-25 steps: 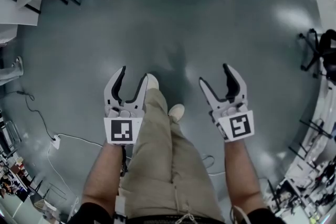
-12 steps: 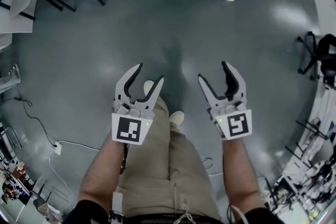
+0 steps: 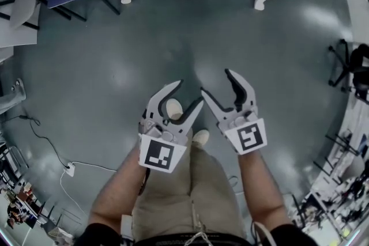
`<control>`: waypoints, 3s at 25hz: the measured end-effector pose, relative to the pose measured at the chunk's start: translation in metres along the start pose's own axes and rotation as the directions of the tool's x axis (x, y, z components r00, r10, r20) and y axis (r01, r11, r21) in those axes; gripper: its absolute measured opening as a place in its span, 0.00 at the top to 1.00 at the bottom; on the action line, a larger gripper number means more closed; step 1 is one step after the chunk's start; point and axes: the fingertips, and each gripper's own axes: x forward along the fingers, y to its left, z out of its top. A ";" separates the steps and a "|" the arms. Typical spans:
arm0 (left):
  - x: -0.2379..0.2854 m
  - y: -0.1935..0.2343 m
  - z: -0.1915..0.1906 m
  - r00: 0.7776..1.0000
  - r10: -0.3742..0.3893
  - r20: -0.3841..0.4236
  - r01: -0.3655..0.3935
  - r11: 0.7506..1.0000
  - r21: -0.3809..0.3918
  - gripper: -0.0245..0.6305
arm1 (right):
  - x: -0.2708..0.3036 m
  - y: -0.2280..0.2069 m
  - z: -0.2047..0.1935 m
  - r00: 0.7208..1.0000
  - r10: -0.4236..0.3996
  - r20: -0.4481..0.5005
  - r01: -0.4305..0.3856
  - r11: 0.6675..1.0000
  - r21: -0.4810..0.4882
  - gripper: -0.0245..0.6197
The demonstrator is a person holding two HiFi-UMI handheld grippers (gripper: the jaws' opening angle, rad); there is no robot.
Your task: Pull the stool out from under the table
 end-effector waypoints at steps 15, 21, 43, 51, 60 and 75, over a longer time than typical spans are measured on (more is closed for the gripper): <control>0.063 0.027 0.008 0.999 -0.028 0.018 0.028 0.999 -0.020 0.74 | 0.045 -0.055 0.004 0.999 0.024 -0.037 -0.023 1.000 0.016 0.54; 0.109 0.075 0.014 0.998 0.055 0.035 -0.051 0.994 -0.102 0.62 | 0.074 -0.104 0.000 0.998 0.044 -0.044 -0.042 0.998 0.047 0.53; 0.254 0.251 -0.071 0.960 0.202 -0.195 -0.208 0.978 -0.012 0.59 | 0.209 -0.294 -0.060 0.964 0.034 -0.265 -0.060 0.994 -0.090 0.53; 0.313 0.317 -0.112 0.946 0.191 -0.263 -0.186 0.982 0.042 0.58 | 0.284 -0.346 -0.089 0.950 -0.032 -0.312 -0.013 0.990 -0.142 0.53; 0.353 0.385 -0.163 0.903 0.250 -0.348 -0.246 0.968 0.056 0.57 | 0.338 -0.400 -0.127 0.926 -0.111 -0.360 0.054 0.985 -0.162 0.53; 0.397 0.456 -0.200 0.818 0.347 -0.459 -0.310 0.938 0.157 0.57 | 0.381 -0.483 -0.154 0.834 -0.258 -0.488 0.118 0.947 -0.300 0.51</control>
